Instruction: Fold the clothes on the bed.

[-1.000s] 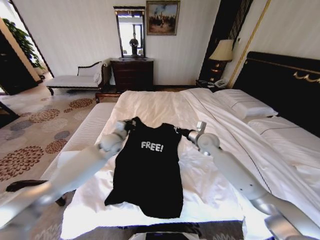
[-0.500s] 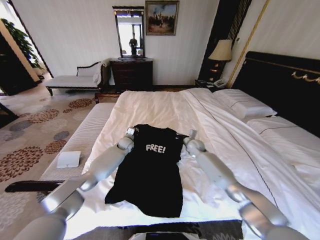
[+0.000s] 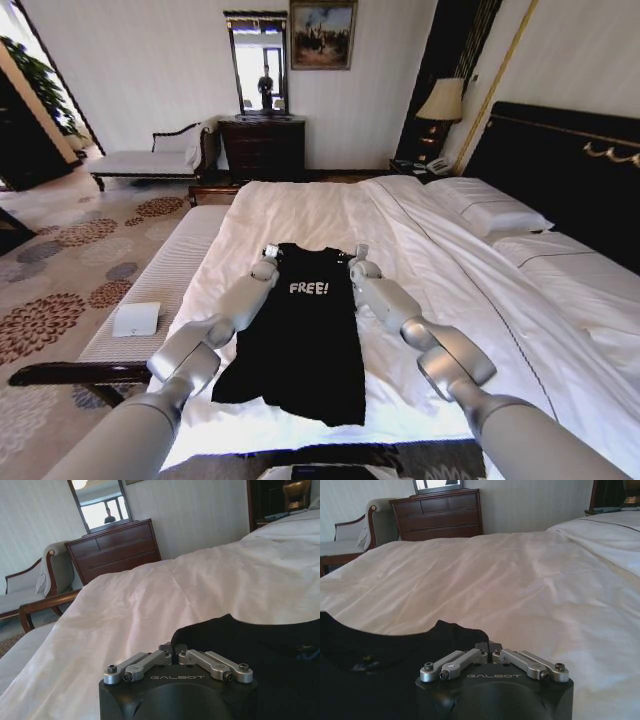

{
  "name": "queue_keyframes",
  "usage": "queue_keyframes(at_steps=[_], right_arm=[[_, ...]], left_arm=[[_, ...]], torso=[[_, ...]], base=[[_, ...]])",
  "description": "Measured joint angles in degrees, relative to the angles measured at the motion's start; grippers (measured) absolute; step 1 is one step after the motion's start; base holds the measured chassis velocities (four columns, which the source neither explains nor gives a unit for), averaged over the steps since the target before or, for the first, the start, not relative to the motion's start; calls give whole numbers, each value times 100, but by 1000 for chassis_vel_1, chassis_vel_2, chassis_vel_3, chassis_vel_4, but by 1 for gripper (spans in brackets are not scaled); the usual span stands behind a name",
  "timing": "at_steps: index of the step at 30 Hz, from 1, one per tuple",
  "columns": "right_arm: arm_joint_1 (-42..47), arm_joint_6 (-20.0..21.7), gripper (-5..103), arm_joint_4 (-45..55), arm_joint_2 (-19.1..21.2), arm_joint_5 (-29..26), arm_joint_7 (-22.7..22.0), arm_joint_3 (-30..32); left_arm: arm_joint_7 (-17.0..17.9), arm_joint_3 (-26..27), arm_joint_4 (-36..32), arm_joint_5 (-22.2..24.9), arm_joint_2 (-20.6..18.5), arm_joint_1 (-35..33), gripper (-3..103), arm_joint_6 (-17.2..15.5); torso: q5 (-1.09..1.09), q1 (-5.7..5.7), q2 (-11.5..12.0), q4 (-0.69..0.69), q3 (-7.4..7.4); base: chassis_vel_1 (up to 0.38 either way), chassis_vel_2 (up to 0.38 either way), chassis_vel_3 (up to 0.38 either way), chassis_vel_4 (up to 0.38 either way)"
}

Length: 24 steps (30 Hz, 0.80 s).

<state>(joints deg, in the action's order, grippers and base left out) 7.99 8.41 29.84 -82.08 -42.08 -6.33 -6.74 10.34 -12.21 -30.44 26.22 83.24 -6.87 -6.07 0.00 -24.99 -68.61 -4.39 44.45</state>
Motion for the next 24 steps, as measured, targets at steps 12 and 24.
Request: queue_keyframes(at_steps=[12, 24], right_arm=[[-18, -157, -3, -485, -278, 636, 242, 368], [313, -65, 33, 11, -139, 750, 304, 274]], left_arm=[[99, 138, -21, -108, 25, -239, 1, -177], [164, 154, -337, -352, -106, -404, 39, -303]], torso=[[-1, 0, 0, -1, 0], [0, 0, 0, -2, -1]], base=[[0, 0, 0, 0], [0, 0, 0, 0]])
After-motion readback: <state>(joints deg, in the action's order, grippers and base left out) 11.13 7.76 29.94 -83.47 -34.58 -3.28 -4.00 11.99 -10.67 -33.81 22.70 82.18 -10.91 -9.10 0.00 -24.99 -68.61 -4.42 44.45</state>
